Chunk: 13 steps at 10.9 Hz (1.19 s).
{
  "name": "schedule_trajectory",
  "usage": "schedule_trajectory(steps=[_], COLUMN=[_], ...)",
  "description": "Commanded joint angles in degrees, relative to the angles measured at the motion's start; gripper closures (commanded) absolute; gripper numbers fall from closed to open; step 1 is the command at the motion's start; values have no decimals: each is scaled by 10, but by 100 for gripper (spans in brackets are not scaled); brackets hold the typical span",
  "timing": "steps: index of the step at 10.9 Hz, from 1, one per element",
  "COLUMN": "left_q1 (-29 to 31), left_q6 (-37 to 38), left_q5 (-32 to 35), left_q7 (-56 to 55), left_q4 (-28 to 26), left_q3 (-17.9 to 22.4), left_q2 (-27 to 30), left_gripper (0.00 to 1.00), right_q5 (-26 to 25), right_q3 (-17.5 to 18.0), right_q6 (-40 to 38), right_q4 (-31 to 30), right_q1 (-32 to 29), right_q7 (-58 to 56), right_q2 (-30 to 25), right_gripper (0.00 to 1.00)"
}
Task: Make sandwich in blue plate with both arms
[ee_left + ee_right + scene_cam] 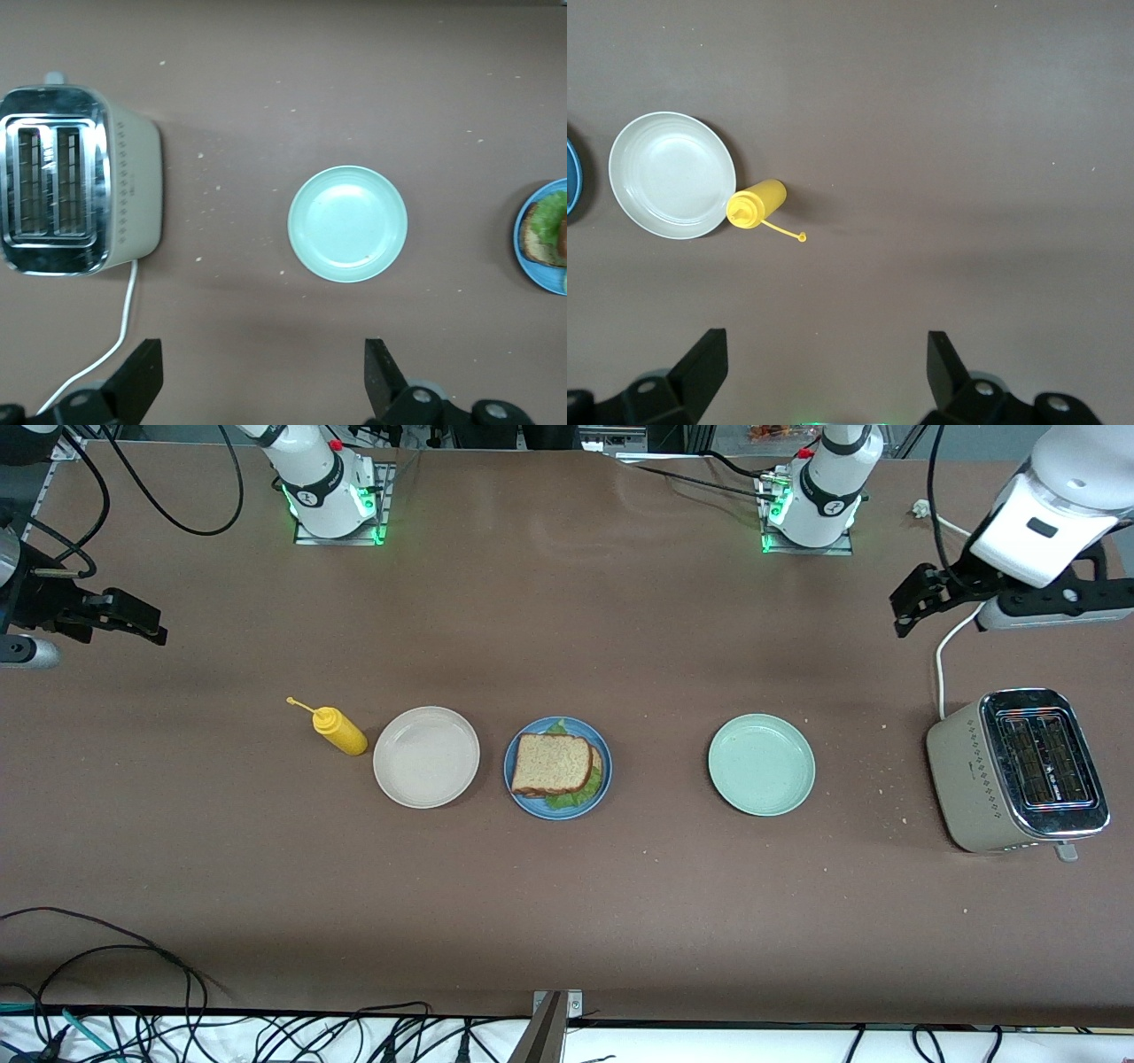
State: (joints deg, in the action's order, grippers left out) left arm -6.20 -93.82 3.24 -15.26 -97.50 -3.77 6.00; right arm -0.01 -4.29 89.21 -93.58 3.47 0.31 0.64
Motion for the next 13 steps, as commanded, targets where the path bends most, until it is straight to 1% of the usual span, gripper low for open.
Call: schedule_trajectory(steps=[1,2,4,5,6,7,9,10,11,13], left_q1=[3,9,-1,-20,-23,-16,23,25,29,54], left_q6=[52,60,86,86,86,86,86,86,88,106], left_q5=[20,14,10,10,10,6,-36,-37,-37,-37], left_q7=[4,4,5,5,6,6,6,5,4,1], left_q4=[48,58,93,94,94,95,116,119,119,119], left_q3=[16,18,43,59,64,62,61,61,53,18], left_q2=[-18,-29,-54,-55,-56,-57,-77,-80,-80,-80], left_gripper=[0,0,0,0,0,0,0,0,0,0], right_q5=[-5,-5,-5,-5,-5,-5,-5,-5,-5,-5], right_q3=[1,1,1,1,1,1,1,2,1,1], right_q6=[-10,-10,-10,-10,-10,-10,-11,-10,-11,-11], right_q4=[12,12,12,12,12,12,12,12,12,12], right_q1=[0,0,0,0,0,0,0,0,0,0], right_q7=[9,9,9,9,9,9,9,8,8,8], right_q2=[2,3,3,3,2,3,3,3,3,3], right_gripper=[0,0,0,0,0,0,0,0,0,0])
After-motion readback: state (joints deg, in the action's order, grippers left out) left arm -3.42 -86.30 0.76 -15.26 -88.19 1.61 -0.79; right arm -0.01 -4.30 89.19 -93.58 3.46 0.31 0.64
